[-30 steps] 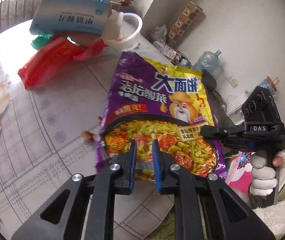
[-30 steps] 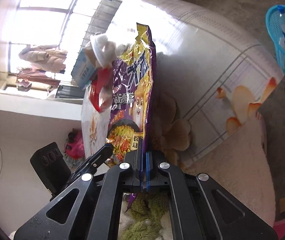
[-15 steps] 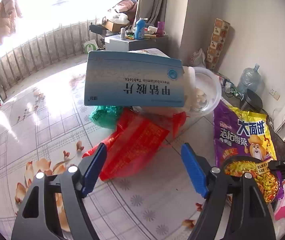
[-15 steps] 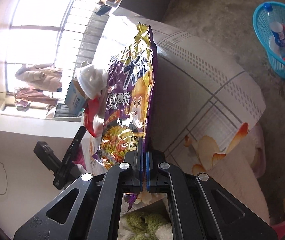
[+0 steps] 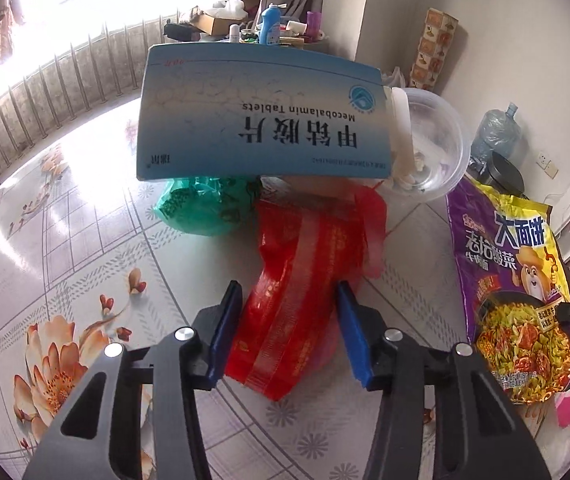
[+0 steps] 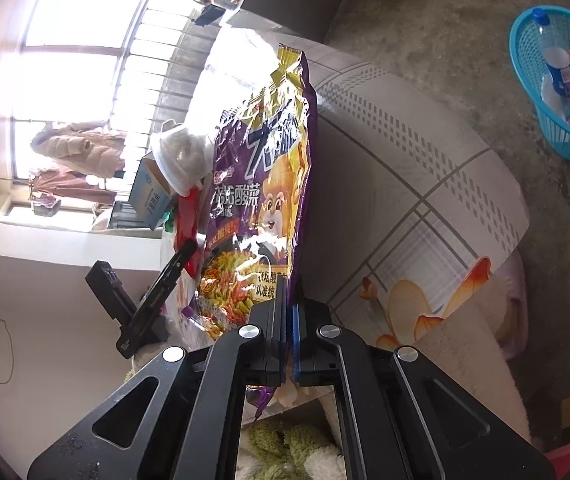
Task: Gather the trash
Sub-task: 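Hold the noodle bag in the right tool while the left tool grasps the red plastic bag, then carry the noodle bag and red bag over the blue wastebasket with both tools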
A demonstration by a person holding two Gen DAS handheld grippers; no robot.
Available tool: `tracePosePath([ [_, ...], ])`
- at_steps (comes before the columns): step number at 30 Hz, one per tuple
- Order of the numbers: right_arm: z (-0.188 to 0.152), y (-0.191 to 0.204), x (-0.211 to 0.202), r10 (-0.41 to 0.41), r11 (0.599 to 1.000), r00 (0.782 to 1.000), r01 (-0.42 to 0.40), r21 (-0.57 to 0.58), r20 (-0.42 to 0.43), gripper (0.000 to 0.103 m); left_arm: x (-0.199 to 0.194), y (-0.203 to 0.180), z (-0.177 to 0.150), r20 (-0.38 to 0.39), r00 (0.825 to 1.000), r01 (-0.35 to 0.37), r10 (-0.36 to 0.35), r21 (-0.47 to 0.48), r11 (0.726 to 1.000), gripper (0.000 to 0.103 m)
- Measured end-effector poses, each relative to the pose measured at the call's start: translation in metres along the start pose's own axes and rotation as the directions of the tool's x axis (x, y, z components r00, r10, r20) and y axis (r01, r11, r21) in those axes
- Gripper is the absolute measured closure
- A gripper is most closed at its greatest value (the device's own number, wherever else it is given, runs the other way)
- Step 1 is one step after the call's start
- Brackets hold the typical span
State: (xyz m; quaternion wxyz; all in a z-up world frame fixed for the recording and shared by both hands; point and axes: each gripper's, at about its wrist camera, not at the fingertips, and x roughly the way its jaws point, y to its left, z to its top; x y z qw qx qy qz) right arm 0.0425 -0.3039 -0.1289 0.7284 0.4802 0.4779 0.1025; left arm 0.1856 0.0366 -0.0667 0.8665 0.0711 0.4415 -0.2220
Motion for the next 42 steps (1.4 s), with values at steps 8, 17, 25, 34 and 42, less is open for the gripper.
tracePosePath([
  [8, -0.006, 0.001, -0.012, -0.005, 1.000, 1.000, 0.005, -0.029, -0.018, 0.099, -0.019, -0.015, -0.023, -0.046, 0.997, 0.068, -0.069, -0.025, 0.997, 0.080],
  [17, -0.002, 0.003, -0.027, -0.060, 0.995, 0.998, 0.060, -0.078, -0.007, 0.078, -0.051, -0.048, -0.062, -0.096, 0.988, 0.120, -0.121, -0.013, 0.993, 0.073],
  [25, -0.001, 0.001, -0.018, -0.019, 0.999, 1.000, 0.019, -0.046, -0.013, 0.075, -0.044, -0.048, -0.054, -0.083, 0.993, 0.085, -0.084, 0.008, 0.996, 0.071],
  [34, -0.004, -0.005, -0.013, -0.016, 0.999, 1.000, 0.015, -0.036, -0.018, 0.101, -0.044, -0.052, -0.055, -0.062, 0.994, 0.092, -0.091, 0.022, 0.995, 0.087],
  [42, -0.002, -0.001, -0.041, 0.059, 0.996, 0.996, -0.055, -0.067, 0.062, 0.103, -0.071, -0.052, -0.039, 0.025, 0.989, 0.144, -0.144, 0.005, 0.990, 0.089],
])
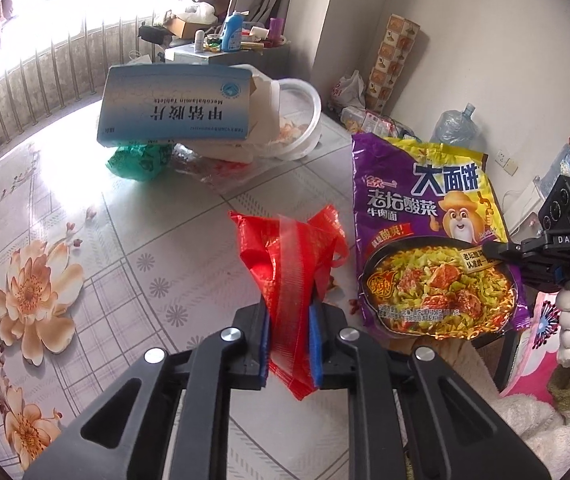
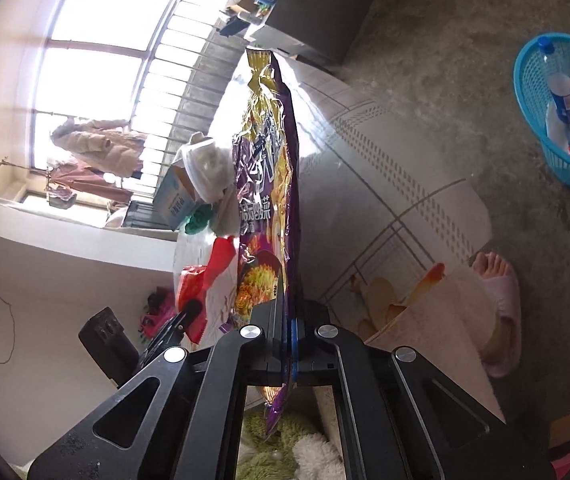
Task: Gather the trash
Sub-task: 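Carry the noodle bag and red bag over the blue wastebasket with both tools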
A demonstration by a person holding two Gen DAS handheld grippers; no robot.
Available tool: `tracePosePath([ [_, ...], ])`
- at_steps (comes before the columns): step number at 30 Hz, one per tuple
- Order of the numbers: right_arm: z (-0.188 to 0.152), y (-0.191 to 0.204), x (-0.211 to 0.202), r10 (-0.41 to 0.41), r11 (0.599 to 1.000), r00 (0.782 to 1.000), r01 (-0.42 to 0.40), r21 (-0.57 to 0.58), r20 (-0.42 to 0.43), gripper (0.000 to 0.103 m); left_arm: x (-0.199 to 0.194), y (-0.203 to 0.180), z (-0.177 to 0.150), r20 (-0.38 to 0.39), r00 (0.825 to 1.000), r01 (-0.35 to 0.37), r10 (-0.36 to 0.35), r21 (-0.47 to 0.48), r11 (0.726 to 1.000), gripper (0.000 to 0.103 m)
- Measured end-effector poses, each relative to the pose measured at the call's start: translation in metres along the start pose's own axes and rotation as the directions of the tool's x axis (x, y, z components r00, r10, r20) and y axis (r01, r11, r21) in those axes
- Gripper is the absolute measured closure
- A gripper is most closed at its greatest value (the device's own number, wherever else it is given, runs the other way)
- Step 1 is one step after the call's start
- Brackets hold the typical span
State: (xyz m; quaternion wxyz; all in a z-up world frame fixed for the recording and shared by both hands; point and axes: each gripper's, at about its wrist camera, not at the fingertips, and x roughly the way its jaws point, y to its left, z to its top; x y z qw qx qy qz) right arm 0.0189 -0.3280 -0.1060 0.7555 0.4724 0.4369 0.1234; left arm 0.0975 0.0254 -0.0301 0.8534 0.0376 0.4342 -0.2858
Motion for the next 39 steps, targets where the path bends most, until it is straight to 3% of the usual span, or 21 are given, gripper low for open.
tracePosePath([
  [6, 0.007, -0.011, -0.033, 0.039, 0.999, 0.995, -0.041, 0.018, 0.092, 0.103, -0.012, -0.023, 0.030, 0.067, 0.995, 0.071, -0.073, 0.041, 0.997, 0.089],
  [12, 0.009, -0.030, -0.070, 0.035, 0.998, 0.979, -0.046, 0.049, 0.200, 0.103, 0.005, -0.065, 0.068, 0.051, 0.983, 0.171, -0.178, 0.121, 0.978, 0.089],
  [19, 0.003, -0.062, -0.111, -0.003, 0.992, 0.945, -0.040, 0.122, 0.328, 0.103, 0.040, -0.143, 0.112, -0.009, 0.955, 0.288, -0.295, 0.255, 0.923, 0.089],
  [24, 0.008, -0.086, -0.151, -0.097, 0.983, 0.898, 0.020, 0.181, 0.430, 0.103, 0.082, -0.201, 0.140, -0.097, 0.926, 0.377, -0.366, 0.307, 0.874, 0.089],
  [27, 0.014, -0.095, -0.176, -0.230, 0.968, 0.841, 0.146, 0.203, 0.490, 0.103, 0.113, -0.237, 0.152, -0.157, 0.912, 0.410, -0.378, 0.338, 0.847, 0.089],
  [31, 0.026, -0.104, -0.192, -0.474, 0.880, 0.716, 0.404, 0.250, 0.513, 0.103, 0.155, -0.273, 0.156, -0.224, 0.897, 0.440, -0.382, 0.360, 0.822, 0.089],
  [35, 0.044, -0.121, -0.175, -0.705, 0.693, 0.537, 0.660, 0.290, 0.463, 0.103, 0.193, -0.291, 0.156, -0.277, 0.884, 0.457, -0.376, 0.352, 0.817, 0.089],
  [36, 0.047, -0.127, -0.170, -0.735, 0.659, 0.510, 0.693, 0.292, 0.447, 0.103, 0.202, -0.293, 0.156, -0.291, 0.880, 0.462, -0.375, 0.344, 0.818, 0.089],
  [37, 0.052, -0.136, -0.164, -0.751, 0.640, 0.499, 0.710, 0.293, 0.432, 0.103, 0.209, -0.293, 0.154, -0.302, 0.877, 0.464, -0.373, 0.338, 0.819, 0.089],
  [39, 0.063, -0.154, -0.153, -0.772, 0.618, 0.493, 0.729, 0.294, 0.401, 0.103, 0.223, -0.295, 0.154, -0.319, 0.874, 0.465, -0.366, 0.330, 0.822, 0.089],
])
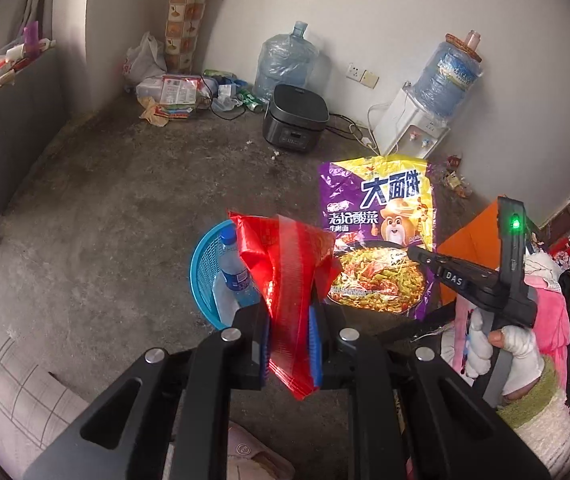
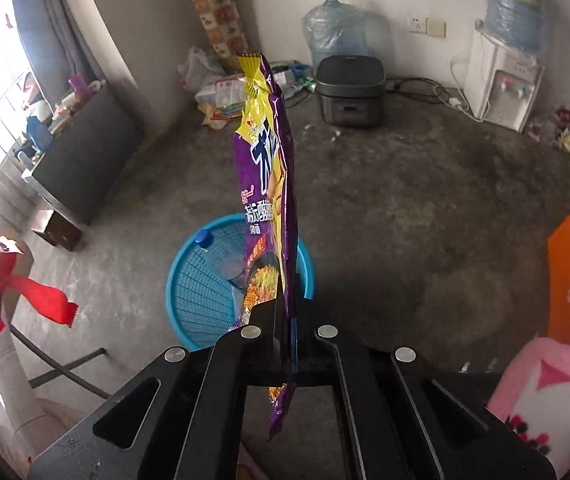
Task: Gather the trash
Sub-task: 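Carry the noodle bag and red bag over the blue wastebasket with both tools, then open both tools to drop the noodle bag and red bag into the basket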
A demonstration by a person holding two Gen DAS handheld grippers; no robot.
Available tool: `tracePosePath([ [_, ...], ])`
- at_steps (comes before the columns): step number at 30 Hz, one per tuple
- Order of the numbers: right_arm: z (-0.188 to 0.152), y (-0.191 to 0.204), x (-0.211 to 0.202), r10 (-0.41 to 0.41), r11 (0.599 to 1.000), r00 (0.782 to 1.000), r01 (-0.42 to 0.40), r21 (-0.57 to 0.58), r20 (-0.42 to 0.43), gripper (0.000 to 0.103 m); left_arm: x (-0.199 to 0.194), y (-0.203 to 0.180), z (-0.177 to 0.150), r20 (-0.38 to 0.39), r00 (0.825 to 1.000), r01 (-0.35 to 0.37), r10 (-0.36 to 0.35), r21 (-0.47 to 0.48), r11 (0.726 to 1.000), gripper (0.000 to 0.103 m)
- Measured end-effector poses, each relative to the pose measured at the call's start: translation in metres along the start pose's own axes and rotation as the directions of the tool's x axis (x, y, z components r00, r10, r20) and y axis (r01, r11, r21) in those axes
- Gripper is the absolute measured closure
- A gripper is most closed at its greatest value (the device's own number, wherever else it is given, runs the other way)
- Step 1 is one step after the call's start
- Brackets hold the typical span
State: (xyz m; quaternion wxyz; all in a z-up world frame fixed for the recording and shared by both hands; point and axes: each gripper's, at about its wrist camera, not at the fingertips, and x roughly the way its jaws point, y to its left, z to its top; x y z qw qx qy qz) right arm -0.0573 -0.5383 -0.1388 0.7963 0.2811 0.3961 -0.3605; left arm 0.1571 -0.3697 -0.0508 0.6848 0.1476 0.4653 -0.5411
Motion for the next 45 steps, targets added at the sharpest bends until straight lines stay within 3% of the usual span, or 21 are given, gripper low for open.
tracePosePath([
  [5, 0.003, 0.012, 0.055, -0.093, 0.994, 0.995, 0.090, -0.062, -0.046, 0.103, 0.023, 0.015, 0.003, -0.035, 0.999, -0.008, 0.007, -0.024, 1.000, 0.089],
  [11, 0.004, 0.032, 0.105, -0.142, 0.980, 0.985, 0.127, -0.154, -0.094, 0.101, 0.037, 0.030, 0.007, -0.059, 0.998, -0.032, 0.029, -0.048, 0.998, 0.089],
  [15, 0.000, 0.035, 0.119, -0.103, 0.986, 0.987, 0.085, -0.141, -0.124, 0.066, 0.048, 0.031, 0.010, -0.079, 0.996, -0.045, 0.041, -0.052, 0.998, 0.089],
  [20, 0.001, 0.018, 0.111, 0.028, 1.000, 0.991, -0.027, 0.009, -0.132, 0.061, 0.067, 0.033, 0.015, -0.120, 0.992, -0.048, 0.042, -0.055, 0.997, 0.089],
  [22, -0.001, 0.010, 0.116, 0.072, 0.996, 0.987, -0.063, 0.067, -0.144, 0.061, 0.076, 0.035, 0.017, -0.140, 0.989, -0.052, 0.043, -0.059, 0.997, 0.088],
  [24, -0.002, 0.002, 0.120, 0.058, 0.995, 0.987, -0.045, 0.084, -0.153, 0.064, 0.085, 0.035, 0.020, -0.158, 0.986, -0.060, 0.050, -0.059, 0.996, 0.088],
  [26, -0.001, -0.001, 0.127, 0.059, 0.994, 0.986, -0.044, 0.098, -0.155, 0.073, 0.093, 0.035, 0.022, -0.171, 0.984, -0.067, 0.056, -0.059, 0.996, 0.088],
  [28, -0.001, 0.000, 0.136, 0.063, 0.994, 0.983, -0.046, 0.102, -0.175, 0.091, 0.097, 0.035, 0.024, -0.181, 0.982, -0.069, 0.058, -0.060, 0.996, 0.088],
  [31, -0.004, 0.005, 0.153, 0.078, 0.994, 0.974, -0.059, 0.094, -0.212, 0.100, 0.107, 0.037, 0.025, -0.202, 0.978, -0.071, 0.057, -0.064, 0.995, 0.088],
  [36, -0.012, 0.019, 0.173, 0.115, 0.993, 0.957, -0.102, 0.065, -0.266, 0.102, 0.139, 0.046, 0.030, -0.273, 0.960, -0.092, 0.064, -0.091, 0.992, 0.088],
  [40, -0.024, 0.027, 0.182, 0.096, 0.995, 0.948, -0.095, 0.016, -0.303, 0.102, 0.182, 0.055, 0.031, -0.360, 0.928, -0.136, 0.092, -0.100, 0.986, 0.087],
  [42, -0.027, 0.030, 0.179, 0.076, 0.996, 0.951, -0.085, -0.017, -0.299, 0.103, 0.202, 0.057, 0.030, -0.398, 0.910, -0.164, 0.115, -0.091, 0.982, 0.082],
  [44, -0.028, 0.032, 0.171, 0.059, 0.996, 0.956, -0.075, -0.045, -0.289, 0.102, 0.218, 0.060, 0.029, -0.436, 0.892, -0.181, 0.118, -0.106, 0.978, 0.058],
  [45, -0.027, 0.033, 0.168, 0.064, 0.995, 0.956, -0.082, -0.053, -0.288, 0.102, 0.223, 0.062, 0.029, -0.445, 0.888, -0.188, 0.120, -0.112, 0.976, 0.055],
])
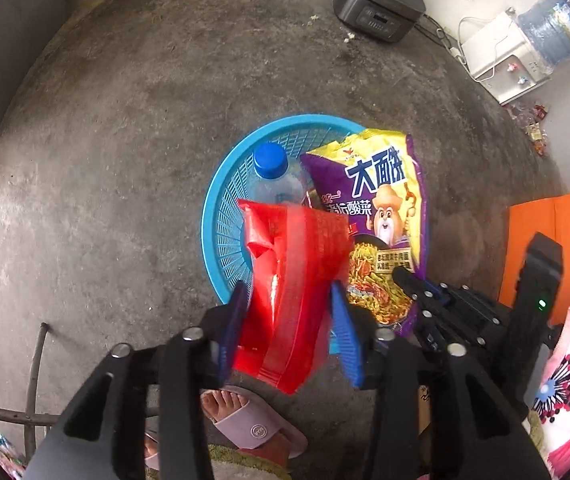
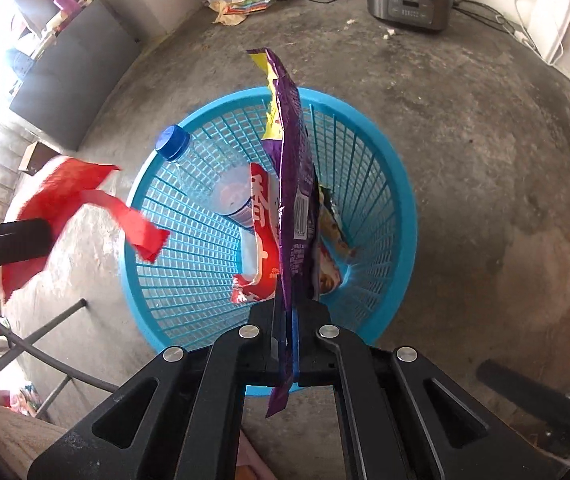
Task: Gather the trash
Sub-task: 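Open both tools to drop the noodle bag and red bag into the basket, then move both tools back to the trash on the table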
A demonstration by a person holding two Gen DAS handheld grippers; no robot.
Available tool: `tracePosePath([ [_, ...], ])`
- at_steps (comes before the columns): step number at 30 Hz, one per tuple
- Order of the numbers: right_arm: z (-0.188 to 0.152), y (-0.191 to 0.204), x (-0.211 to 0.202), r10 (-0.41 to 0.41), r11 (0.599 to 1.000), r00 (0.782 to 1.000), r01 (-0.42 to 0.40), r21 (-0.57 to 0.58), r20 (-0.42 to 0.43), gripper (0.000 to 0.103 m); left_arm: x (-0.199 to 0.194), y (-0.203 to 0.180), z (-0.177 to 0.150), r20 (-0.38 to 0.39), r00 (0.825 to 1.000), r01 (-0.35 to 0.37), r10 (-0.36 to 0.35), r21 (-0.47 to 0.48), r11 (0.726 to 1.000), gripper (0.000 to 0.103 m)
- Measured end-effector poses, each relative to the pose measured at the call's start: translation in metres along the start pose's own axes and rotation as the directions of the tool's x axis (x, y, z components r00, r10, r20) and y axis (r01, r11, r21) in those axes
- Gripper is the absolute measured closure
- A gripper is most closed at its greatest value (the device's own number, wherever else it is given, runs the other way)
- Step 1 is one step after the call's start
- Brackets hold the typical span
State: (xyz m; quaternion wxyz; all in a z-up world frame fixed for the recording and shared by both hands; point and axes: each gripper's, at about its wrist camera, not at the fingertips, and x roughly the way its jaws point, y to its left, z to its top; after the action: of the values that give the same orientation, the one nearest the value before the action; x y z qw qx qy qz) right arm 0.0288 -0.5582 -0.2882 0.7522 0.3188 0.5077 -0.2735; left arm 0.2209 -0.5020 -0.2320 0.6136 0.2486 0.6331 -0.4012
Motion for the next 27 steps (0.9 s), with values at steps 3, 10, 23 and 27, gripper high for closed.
tracePosePath([
  [3, 0.001, 0.004, -0.002, 0.006, 1.000, 1.000, -0.007, -0.031, -0.004, 0.102, -0.001, -0.001, 0.002, 0.012, 1.000, -0.010, 0.010, -0.014, 1.000, 0.047],
  [10, 0.011, 0.014, 0.042, 0.006, 0.997, 0.991, -0.017, -0.076, -0.136, 0.103, -0.050, 0.000, -0.002, 0.126, 0.992, -0.013, 0.014, -0.007, 1.000, 0.041],
  [23, 0.001, -0.007, -0.027, 0.088, 0.995, 0.996, -0.089, 0.045, 0.025, 0.049, -0.216, 0.039, -0.106, 0.475, 0.880, 0.020, 0.010, -0.058, 0.998, 0.034],
  [27, -0.002, 0.000, -0.071, 0.105, 0.993, 0.987, -0.111, 0.048, 0.119, 0.047, -0.258, 0.057, -0.160, 0.583, 0.809, -0.025, 0.078, -0.098, 0.995, 0.031],
])
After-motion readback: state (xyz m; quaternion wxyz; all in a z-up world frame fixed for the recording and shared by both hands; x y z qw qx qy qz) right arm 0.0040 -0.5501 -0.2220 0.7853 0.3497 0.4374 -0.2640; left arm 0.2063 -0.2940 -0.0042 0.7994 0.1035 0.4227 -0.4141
